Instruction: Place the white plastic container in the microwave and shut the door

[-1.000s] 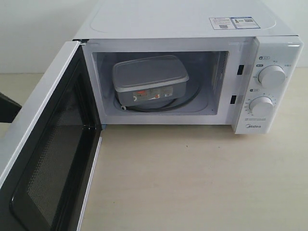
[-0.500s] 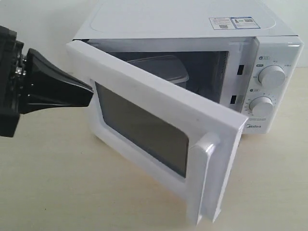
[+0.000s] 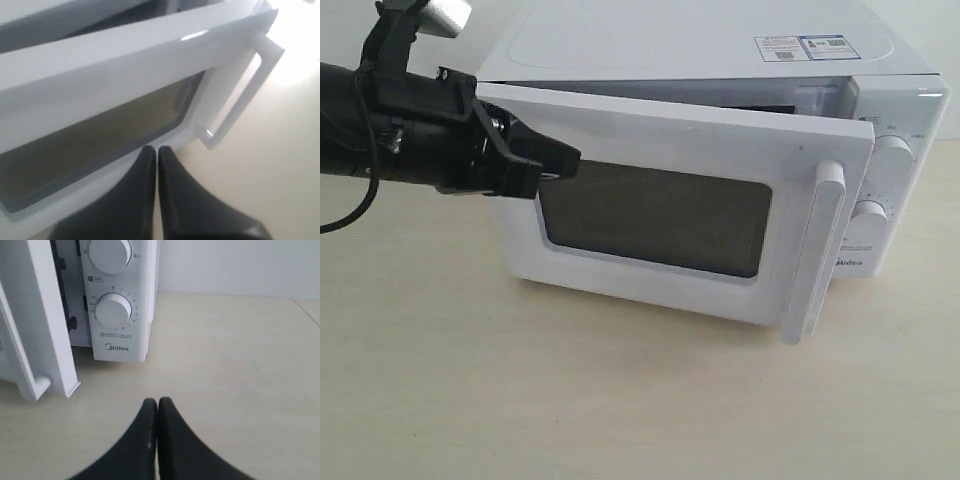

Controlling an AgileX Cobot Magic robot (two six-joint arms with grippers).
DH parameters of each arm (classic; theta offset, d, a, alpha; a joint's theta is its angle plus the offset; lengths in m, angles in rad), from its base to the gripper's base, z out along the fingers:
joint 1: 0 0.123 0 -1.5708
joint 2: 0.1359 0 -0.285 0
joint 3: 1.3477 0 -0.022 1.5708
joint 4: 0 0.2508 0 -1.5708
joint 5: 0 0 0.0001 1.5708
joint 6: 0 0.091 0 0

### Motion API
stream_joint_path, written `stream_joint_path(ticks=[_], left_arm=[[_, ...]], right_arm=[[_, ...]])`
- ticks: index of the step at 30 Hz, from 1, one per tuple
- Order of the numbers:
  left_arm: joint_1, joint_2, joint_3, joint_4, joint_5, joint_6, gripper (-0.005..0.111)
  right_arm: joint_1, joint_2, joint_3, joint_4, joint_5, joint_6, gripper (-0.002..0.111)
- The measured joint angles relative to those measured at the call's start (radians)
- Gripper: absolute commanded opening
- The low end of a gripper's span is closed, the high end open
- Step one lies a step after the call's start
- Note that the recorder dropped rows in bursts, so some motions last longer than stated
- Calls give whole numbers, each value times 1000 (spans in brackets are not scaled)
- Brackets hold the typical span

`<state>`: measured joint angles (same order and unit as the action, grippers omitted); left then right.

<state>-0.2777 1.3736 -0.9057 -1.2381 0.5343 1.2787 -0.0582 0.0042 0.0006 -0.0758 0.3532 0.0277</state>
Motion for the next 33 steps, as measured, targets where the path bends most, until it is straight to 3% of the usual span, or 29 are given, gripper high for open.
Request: stream_joint_path(ticks=[9,18,27,33], left_arm=[[0,10,0,-61,-46,68,4],[0,-5,0,-20,59,29,4],[0,-189,0,216,88,-175,4],[0,-387,49,251,77,-245,4]], right_arm=[[0,0,0,0,0,0,0],[0,0,0,0,0,0,0],[0,0,0,0,0,0,0],[0,0,0,0,0,0,0]])
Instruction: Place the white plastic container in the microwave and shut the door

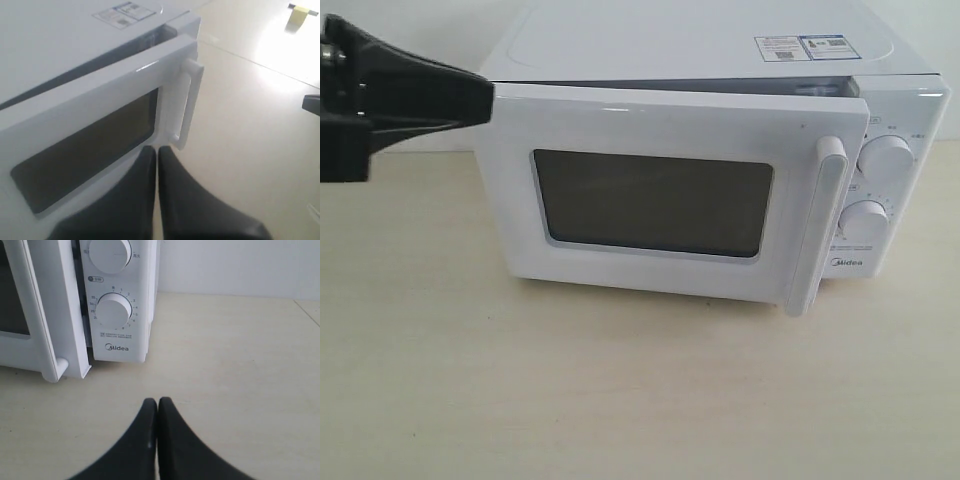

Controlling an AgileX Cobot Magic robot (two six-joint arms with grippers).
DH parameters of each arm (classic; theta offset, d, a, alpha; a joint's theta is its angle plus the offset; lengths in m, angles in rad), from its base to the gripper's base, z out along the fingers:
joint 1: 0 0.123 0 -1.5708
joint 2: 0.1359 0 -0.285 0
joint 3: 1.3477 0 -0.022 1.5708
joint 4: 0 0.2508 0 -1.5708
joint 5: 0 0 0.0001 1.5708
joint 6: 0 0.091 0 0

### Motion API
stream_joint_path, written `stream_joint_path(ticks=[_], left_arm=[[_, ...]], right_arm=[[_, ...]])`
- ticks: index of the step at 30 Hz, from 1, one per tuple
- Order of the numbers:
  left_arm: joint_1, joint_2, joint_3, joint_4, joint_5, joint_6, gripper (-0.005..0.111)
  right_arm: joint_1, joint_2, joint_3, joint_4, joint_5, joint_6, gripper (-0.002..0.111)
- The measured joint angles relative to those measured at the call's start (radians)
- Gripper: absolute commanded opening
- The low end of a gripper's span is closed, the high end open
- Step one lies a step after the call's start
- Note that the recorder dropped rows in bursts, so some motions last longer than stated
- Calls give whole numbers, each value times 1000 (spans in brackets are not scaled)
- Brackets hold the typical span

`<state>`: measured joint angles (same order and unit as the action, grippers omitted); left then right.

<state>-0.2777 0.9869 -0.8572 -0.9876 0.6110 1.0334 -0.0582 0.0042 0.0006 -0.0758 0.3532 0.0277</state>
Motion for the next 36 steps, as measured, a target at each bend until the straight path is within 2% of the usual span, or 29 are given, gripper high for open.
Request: stream_joint_path(ticks=[12,17,20,28,36], left_arm=[[0,-426,224,4,-181,-90,4],[0,-523,279,4,-206,-94,4],[0,-542,289,4,-206,-94,4],[0,-544,291,4,-215,-96,4],[0,-544,291,4,-220,-96,4]], right_arm=[[0,0,0,-12,-5,-9,0],[0,0,0,-115,-104,-43,0],[0,0,0,-166,-265,-53,0],[0,-2,0,-188,-894,-53,0],[0,-4,0,-191,-1287,-9,0]])
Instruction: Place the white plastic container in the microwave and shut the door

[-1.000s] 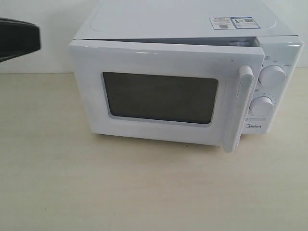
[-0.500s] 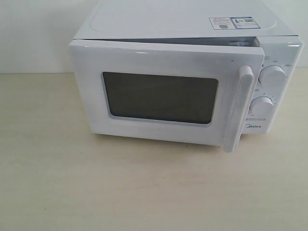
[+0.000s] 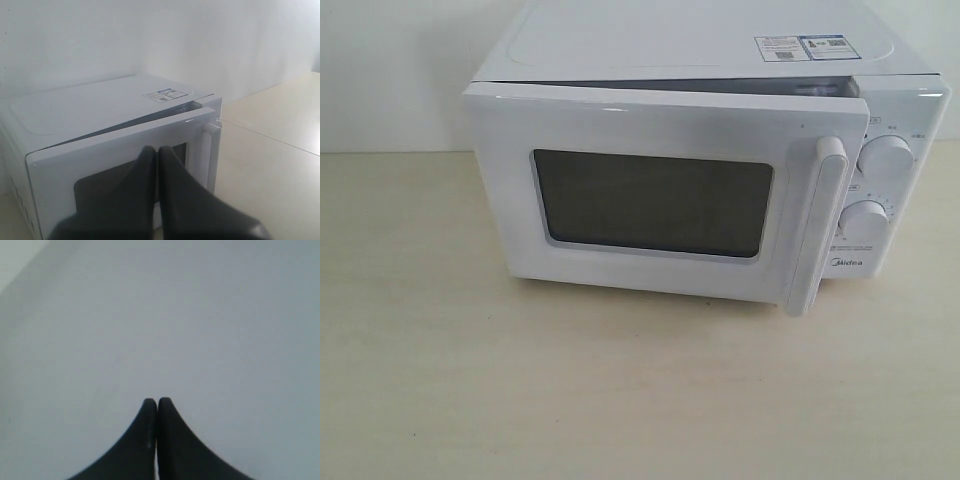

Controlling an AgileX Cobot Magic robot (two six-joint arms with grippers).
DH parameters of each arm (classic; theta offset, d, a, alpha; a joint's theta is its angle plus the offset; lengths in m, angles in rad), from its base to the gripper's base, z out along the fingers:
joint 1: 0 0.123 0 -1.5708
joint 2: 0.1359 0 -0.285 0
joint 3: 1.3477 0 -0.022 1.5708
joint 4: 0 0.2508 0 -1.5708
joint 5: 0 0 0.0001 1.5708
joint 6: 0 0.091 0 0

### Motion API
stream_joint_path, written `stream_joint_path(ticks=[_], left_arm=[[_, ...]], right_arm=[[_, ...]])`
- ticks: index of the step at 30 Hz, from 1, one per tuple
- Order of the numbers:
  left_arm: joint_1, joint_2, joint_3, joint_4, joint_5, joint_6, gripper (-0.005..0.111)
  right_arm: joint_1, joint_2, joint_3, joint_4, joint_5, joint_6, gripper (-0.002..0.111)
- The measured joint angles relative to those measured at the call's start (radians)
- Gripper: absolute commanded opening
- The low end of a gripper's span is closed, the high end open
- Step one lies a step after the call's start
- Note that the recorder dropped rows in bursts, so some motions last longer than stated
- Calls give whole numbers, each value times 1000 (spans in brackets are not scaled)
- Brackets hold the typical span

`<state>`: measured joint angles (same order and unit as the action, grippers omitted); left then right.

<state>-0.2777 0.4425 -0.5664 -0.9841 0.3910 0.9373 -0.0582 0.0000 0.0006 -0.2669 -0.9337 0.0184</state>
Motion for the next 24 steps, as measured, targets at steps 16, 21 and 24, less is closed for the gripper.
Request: stream_joint_path(ticks=[16,21,24], left_arm=[[0,0,0,0,-5,-2,4],[0,0,0,-4,-9,-2,4],[0,0,0,-4,-9,-2,4]], right_arm=[[0,43,-449,-24,864,591,0],[0,110,-555,80,1217,615,0],[0,147,-584,215,1343,506,0]])
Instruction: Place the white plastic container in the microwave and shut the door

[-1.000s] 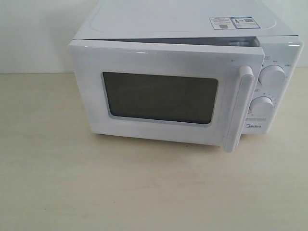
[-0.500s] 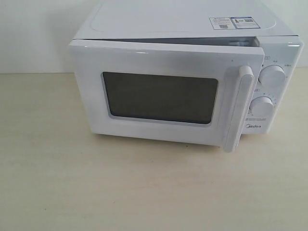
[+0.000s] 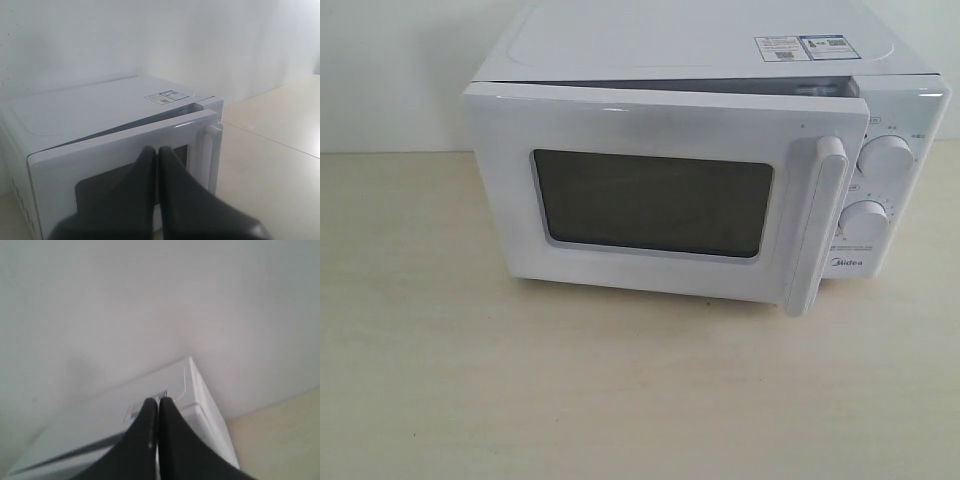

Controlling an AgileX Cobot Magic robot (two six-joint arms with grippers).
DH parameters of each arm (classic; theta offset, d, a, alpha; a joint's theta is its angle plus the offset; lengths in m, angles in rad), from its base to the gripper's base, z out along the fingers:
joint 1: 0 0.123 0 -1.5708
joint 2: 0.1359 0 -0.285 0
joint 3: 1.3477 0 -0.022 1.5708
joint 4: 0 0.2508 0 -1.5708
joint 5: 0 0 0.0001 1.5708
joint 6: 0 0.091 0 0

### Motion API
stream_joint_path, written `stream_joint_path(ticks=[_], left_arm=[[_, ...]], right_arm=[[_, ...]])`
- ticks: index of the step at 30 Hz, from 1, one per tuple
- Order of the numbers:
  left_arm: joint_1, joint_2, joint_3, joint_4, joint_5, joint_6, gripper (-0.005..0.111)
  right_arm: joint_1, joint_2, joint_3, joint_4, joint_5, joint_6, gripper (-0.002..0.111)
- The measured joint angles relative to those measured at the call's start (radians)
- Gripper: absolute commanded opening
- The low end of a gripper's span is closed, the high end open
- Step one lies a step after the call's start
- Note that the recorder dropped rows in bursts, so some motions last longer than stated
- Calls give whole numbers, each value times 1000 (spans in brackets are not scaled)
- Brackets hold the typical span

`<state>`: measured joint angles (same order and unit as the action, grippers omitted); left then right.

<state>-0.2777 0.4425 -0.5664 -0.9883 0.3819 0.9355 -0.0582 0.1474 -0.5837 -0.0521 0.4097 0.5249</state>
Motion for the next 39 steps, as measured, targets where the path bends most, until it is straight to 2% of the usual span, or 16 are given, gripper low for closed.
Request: stream_joint_path(ticks=[8,13,22,29,39], left_arm=[[0,0,0,0,0,0,4],[0,0,0,0,0,0,4],[0,0,8,-2,0,0,4],[0,0,10,-8,0,0,4],[0,0,10,-10,0,0,4]], right_arm=[[0,88,-21,732,296,-679,0],[0,163,-21,1023,429,-904,0],[0,202,-21,1077,415,-957,0],[0,246,-22,1116,444,-1213,0],[17,341,-55,1135,380,-1300,0]])
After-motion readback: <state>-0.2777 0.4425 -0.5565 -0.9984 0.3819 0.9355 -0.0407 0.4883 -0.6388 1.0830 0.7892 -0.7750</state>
